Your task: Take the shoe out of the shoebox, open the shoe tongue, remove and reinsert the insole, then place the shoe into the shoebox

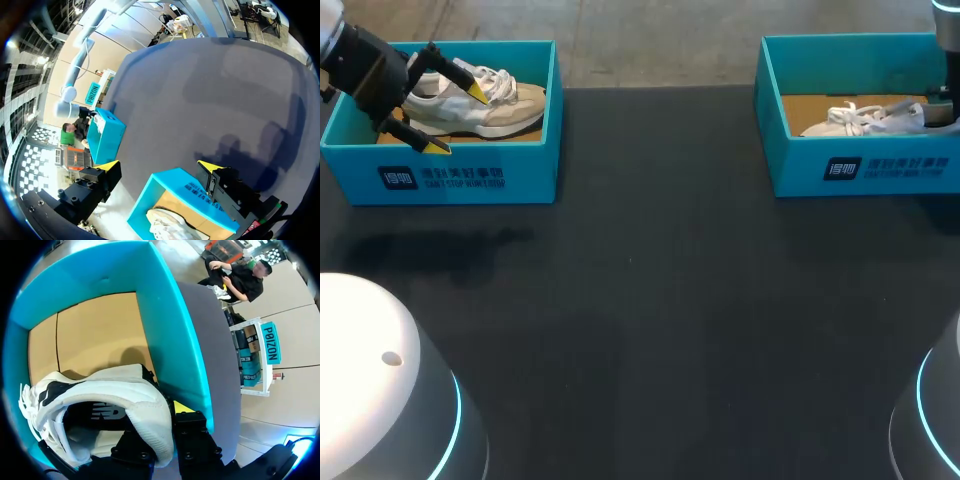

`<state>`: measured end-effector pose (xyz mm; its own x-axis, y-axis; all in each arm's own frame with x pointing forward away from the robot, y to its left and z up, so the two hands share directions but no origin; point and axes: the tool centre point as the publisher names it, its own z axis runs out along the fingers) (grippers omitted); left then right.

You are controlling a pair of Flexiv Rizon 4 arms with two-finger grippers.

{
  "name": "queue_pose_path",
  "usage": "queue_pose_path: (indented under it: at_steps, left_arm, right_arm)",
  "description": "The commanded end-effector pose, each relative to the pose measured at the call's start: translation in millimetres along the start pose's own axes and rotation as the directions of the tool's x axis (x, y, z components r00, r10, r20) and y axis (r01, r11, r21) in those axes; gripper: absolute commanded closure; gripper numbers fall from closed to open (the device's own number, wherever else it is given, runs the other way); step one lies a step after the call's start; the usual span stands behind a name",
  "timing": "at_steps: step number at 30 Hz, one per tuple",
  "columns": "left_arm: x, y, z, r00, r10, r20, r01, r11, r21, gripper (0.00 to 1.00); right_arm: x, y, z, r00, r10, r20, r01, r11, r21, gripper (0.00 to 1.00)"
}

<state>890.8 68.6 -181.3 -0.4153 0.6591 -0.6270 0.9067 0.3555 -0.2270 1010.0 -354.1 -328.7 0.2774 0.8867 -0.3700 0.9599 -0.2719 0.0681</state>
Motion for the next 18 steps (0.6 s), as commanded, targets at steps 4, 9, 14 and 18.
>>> queue_pose_path:
  at_steps: [4, 9, 14, 18]
  left_arm:
    - [-0.1, 0, 0, 1.000, 0.000, -0.003, 0.000, 1.000, -0.002, 0.00]
    - [-0.1, 0, 0, 1.000, 0.000, -0.003, 0.000, 1.000, -0.002, 0.00]
    - [-0.1, 0, 0, 1.000, 0.000, -0.003, 0.000, 1.000, -0.002, 0.00]
    - [-0.1, 0, 0, 1.000, 0.000, -0.003, 0.000, 1.000, -0.002, 0.00]
  right_arm:
    - [1.3, 0.8, 6, 1.000, -0.005, 0.001, 0.005, 1.000, 0.004, 1.00]
    - [5.4, 2.4, 13, 1.000, -0.011, 0.010, 0.011, 1.000, 0.008, 1.00]
    - [9.0, 4.4, 20, 1.000, -0.014, 0.012, 0.013, 1.000, 0.017, 1.00]
    - [9.9, 5.3, 24, 1.000, -0.010, 0.016, 0.009, 1.000, 0.023, 1.00]
